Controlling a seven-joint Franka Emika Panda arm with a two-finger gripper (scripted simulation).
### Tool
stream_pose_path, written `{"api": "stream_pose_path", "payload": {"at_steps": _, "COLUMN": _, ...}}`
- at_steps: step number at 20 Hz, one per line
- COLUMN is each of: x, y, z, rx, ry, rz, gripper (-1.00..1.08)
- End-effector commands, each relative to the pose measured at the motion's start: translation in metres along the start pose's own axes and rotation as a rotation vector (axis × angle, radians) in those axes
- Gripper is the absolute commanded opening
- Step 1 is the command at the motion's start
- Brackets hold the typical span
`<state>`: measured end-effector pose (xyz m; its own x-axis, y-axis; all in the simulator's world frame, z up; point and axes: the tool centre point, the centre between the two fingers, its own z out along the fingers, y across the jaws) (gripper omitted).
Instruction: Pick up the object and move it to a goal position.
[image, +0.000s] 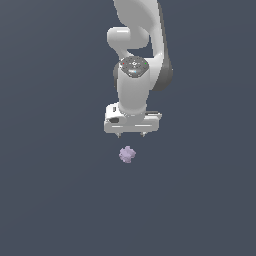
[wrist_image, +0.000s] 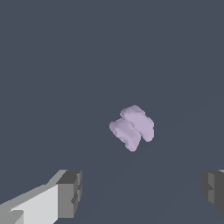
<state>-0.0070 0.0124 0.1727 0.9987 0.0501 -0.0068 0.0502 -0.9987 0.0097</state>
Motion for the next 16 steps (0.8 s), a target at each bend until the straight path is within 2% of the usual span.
{"api": "stream_pose_path", "payload": {"at_steps": 1, "x": 0.000, "y": 0.000, "z": 0.000, "rx": 0.000, "ry": 0.000, "rz": 0.000, "gripper": 1.00}}
{"api": "stream_pose_path", "payload": {"at_steps": 10, "x": -0.002, "y": -0.031, "z": 0.001, "rx": 0.031, "ry": 0.005, "rz": -0.039, "gripper": 1.00}}
{"api": "stream_pose_path", "payload": {"at_steps": 16, "x": -0.001, "y": -0.029, "z": 0.002, "rx": 0.030, "ry": 0.005, "rz": -0.046, "gripper": 1.00}}
